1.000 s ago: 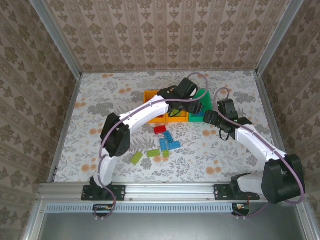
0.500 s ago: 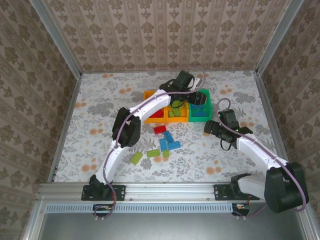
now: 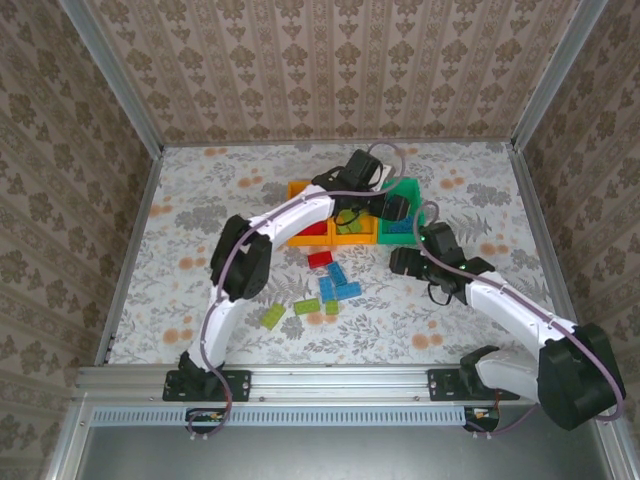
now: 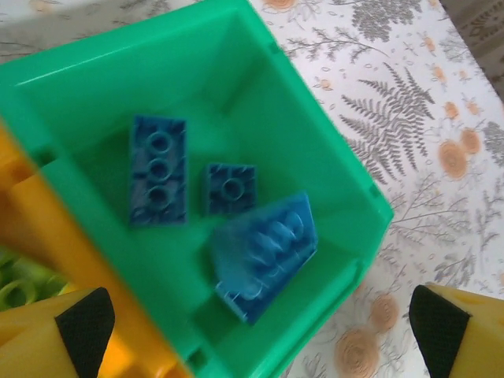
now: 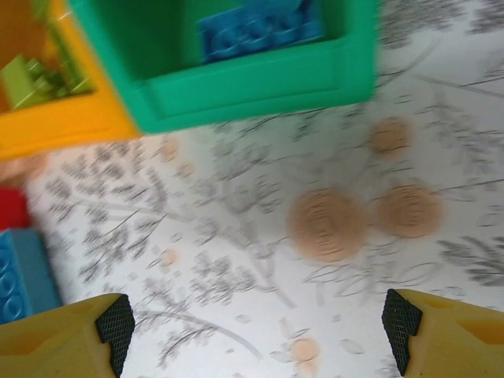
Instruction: Sort the legos into containers by color
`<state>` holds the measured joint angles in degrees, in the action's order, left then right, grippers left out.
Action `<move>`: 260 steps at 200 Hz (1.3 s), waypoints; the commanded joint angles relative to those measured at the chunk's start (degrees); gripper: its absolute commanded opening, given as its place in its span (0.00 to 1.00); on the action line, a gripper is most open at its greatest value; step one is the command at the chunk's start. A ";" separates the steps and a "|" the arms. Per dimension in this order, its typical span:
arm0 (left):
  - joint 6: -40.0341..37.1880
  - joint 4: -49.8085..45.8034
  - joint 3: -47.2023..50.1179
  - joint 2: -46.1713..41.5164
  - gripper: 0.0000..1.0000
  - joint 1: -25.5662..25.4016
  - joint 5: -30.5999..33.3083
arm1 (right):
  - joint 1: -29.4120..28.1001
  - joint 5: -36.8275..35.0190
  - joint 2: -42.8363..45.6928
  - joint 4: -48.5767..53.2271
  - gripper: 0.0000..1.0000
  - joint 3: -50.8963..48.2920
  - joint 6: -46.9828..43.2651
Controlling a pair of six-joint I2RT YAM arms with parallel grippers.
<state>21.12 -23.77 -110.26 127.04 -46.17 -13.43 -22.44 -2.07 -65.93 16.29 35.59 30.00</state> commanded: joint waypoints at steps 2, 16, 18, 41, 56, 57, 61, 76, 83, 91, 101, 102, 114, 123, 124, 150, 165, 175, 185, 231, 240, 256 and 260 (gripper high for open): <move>-2.67 2.94 8.30 -11.32 1.00 -0.23 9.33 | -5.71 -1.52 0.25 -1.79 0.86 -0.22 0.01; -3.03 4.09 15.92 -17.16 1.00 0.02 13.35 | -8.91 -2.56 0.10 -2.33 0.86 -0.15 1.54; -3.02 4.15 17.00 -17.99 1.00 0.03 13.74 | -9.29 -2.72 0.10 -2.54 0.86 -0.21 1.59; -2.17 4.03 27.91 -26.38 1.00 0.86 20.54 | -14.89 -3.51 -0.05 -5.00 0.85 -0.57 4.09; -0.67 2.19 33.66 -31.06 1.00 2.01 23.58 | -18.94 -4.91 -1.35 -4.30 0.84 0.61 6.26; -0.53 2.08 33.86 -31.20 1.00 2.07 23.61 | -19.17 -5.07 -1.46 -4.19 0.84 0.70 6.41; -0.17 1.57 35.32 -32.48 1.00 2.57 24.02 | -20.32 -5.55 -1.97 -3.76 0.84 1.14 7.16; 1.67 -0.37 40.26 -36.41 1.00 4.12 25.51 | -24.67 -7.20 -4.80 -2.77 0.82 3.10 9.53; 2.54 -1.24 42.17 -38.22 1.00 4.83 26.39 | -26.84 -8.43 -6.61 -1.64 0.82 4.49 10.51; 3.65 -2.45 44.52 -40.20 1.00 5.59 27.58 | -29.13 -9.99 -9.06 -0.31 0.82 6.28 11.48; 4.72 -3.72 46.87 -42.43 1.00 6.68 28.39 | -31.44 -11.62 -12.23 1.20 0.82 8.55 12.45; 4.81 -3.86 47.14 -42.64 1.00 6.74 28.47 | -31.70 -11.76 -12.66 1.29 0.82 8.71 12.59; 6.07 -5.14 50.04 -45.12 1.00 7.62 29.22 | -33.83 -12.58 -17.35 2.13 0.82 11.39 13.43; 6.83 -5.97 51.92 -46.83 1.00 7.94 29.93 | -35.06 -13.11 -20.16 2.78 0.82 13.09 14.03; 6.91 -6.13 52.13 -46.90 1.00 8.03 30.03 | -35.19 -13.17 -20.40 2.83 0.82 13.27 14.08; 9.46 -9.08 56.43 -50.80 1.00 8.69 31.77 | -37.60 -12.85 -25.29 3.32 0.81 16.29 15.71; 11.02 -9.96 58.59 -52.47 1.00 8.86 31.87 | -38.44 -12.79 -26.62 3.70 0.80 17.02 16.27; 11.90 -10.25 59.85 -53.31 1.00 8.91 31.58 | -38.72 -12.61 -27.54 4.20 0.78 17.53 16.32; 12.62 -10.65 60.98 -54.06 1.00 8.91 31.38 | -38.82 -12.23 -28.56 4.53 0.76 18.04 16.30; 14.63 -11.47 64.74 -56.17 1.00 8.94 30.67 | -38.82 -11.02 -33.20 5.60 0.72 20.59 15.88; 14.81 -11.46 65.20 -56.57 1.00 8.91 30.58 | -38.78 -11.10 -33.86 6.01 0.70 21.12 15.77; 15.16 -11.62 65.77 -57.15 1.00 8.91 30.56 | -38.82 -11.91 -35.33 7.40 0.66 22.28 15.78; 15.30 -11.71 65.93 -57.25 1.00 8.91 30.56 | -38.81 -12.22 -35.67 7.79 0.65 22.56 15.71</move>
<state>34.30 -34.00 -45.36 71.55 -37.76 16.75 -61.01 -12.80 -99.53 20.14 55.57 45.23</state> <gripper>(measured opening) 0.999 0.679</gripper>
